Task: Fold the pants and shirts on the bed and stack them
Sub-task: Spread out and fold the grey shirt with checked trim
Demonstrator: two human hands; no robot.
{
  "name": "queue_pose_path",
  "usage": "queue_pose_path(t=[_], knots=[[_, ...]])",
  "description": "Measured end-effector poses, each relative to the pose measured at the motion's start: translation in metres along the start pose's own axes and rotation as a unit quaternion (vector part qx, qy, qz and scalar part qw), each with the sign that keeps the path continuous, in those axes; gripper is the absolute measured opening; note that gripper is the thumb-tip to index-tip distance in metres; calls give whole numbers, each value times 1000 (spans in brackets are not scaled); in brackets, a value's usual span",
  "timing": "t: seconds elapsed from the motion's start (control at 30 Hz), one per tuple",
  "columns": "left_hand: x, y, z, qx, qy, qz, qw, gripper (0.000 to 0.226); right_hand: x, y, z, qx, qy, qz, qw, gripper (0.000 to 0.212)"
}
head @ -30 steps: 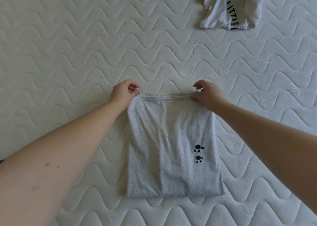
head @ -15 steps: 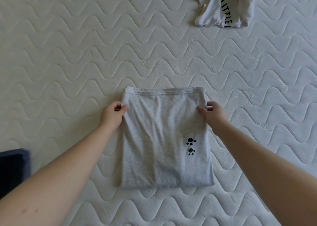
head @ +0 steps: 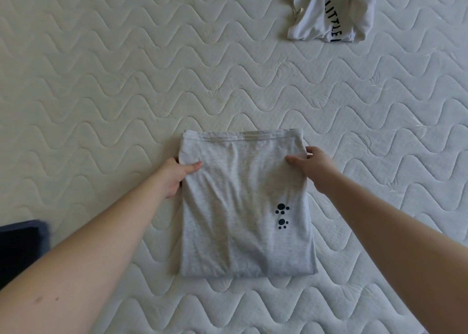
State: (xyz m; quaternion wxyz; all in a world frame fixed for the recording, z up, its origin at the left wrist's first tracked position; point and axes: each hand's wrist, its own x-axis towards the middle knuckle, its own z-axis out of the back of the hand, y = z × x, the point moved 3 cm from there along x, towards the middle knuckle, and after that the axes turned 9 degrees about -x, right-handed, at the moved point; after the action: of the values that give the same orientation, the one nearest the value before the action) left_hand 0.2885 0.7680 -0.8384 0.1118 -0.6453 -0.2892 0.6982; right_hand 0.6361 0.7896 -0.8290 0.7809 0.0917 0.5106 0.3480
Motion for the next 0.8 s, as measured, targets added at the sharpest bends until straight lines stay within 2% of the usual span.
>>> queue_pose_path(t=[0.13,0.27,0.4,0.53,0.67,0.8], knots=[[-6,-2,-2,26,62,42,997,33,1,2,-7,16,69,-12,997,46],[-14,-4,-5,-2,83,16,996,24,-3,4,-9,42,79,8,996,42],[-30,-14,-8,-38,104,-9,994,22,-19,14,2,88,99,51,990,27],[-58,-56,-8,-51,124,-74,988,28,-42,46,31,137,103,92,981,36],[-97,-121,-14,-25,150,-168,974,31,-75,99,70,176,111,180,962,43],[-134,-172,-17,-1,135,-305,943,30,-99,137,102,187,78,257,945,32]])
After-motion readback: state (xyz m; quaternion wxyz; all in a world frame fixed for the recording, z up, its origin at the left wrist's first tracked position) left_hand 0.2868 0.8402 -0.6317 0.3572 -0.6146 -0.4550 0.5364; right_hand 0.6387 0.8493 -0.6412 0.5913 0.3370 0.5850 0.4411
